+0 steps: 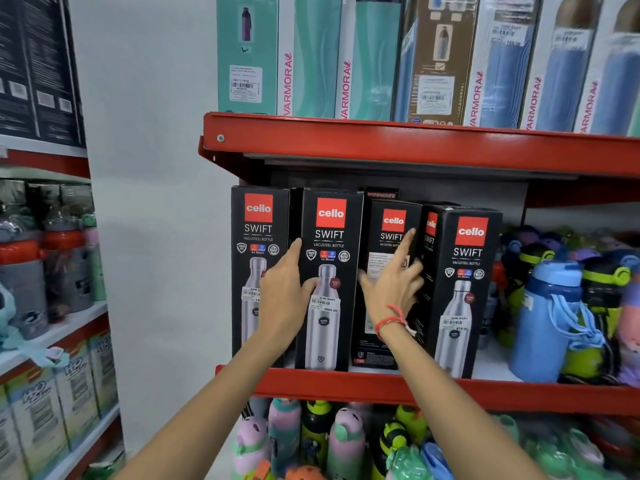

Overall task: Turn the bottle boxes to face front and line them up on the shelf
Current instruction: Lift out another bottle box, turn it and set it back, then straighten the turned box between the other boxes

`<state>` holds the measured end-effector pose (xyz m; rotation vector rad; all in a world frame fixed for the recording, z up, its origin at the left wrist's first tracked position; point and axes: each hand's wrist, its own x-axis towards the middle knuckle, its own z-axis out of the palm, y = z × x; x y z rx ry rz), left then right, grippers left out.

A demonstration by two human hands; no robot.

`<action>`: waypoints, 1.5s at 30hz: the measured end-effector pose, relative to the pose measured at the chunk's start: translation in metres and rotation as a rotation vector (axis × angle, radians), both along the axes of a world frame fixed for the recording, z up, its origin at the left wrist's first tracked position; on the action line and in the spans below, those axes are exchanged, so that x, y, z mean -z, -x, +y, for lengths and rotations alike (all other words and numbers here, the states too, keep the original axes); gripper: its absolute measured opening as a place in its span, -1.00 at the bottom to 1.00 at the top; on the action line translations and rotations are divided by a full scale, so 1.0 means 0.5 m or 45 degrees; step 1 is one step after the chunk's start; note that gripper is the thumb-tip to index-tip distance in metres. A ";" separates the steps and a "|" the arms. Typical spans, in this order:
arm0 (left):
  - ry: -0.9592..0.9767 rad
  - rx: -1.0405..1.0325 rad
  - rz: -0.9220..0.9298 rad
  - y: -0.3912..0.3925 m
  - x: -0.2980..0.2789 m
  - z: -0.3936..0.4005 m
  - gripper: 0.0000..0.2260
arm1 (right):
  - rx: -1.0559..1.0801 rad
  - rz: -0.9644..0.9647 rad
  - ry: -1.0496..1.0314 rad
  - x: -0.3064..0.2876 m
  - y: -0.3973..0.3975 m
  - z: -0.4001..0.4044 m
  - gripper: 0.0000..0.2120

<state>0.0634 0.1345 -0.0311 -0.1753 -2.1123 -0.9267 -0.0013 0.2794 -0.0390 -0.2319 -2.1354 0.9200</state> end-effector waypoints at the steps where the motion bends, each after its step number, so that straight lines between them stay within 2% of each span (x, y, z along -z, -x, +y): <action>1: 0.023 -0.004 0.052 -0.007 -0.001 0.002 -0.37 | -0.047 0.028 0.024 0.001 -0.002 0.005 0.09; 6: 0.064 0.159 0.267 -0.034 -0.012 0.016 -0.57 | -0.225 0.275 0.146 0.010 -0.054 0.056 0.11; 12: -0.004 0.455 0.280 -0.063 -0.023 0.060 -0.53 | -0.400 0.537 0.171 -0.014 -0.164 0.106 0.12; 16: -0.125 0.665 0.069 -0.076 -0.031 0.077 -0.33 | -0.535 0.529 0.087 -0.036 -0.228 0.145 0.12; 19: -0.189 0.909 -0.191 -0.091 -0.035 0.076 -0.13 | -0.838 0.420 0.095 -0.041 -0.260 0.186 0.11; 22: -0.051 1.071 -0.258 -0.107 -0.028 0.076 -0.26 | -1.108 0.330 0.111 -0.037 -0.275 0.215 0.08; 26: -0.049 0.999 -0.183 -0.131 -0.014 0.090 -0.30 | -1.198 0.200 0.046 -0.047 -0.277 0.229 0.07; 30: -0.126 0.837 -0.035 -0.126 -0.022 0.125 -0.17 | -1.219 0.045 -0.108 -0.102 -0.255 0.234 0.09; 34: -0.123 0.654 0.030 -0.091 -0.030 0.162 -0.12 | -1.149 -0.053 -0.121 -0.128 -0.216 0.235 0.04; 39: -0.052 0.492 -0.063 -0.025 -0.017 0.179 -0.16 | -0.963 -0.037 -0.073 -0.098 -0.160 0.213 0.02; 45: 0.179 0.223 -0.161 0.037 0.008 0.184 -0.28 | -0.814 0.013 0.008 -0.046 -0.094 0.178 -0.01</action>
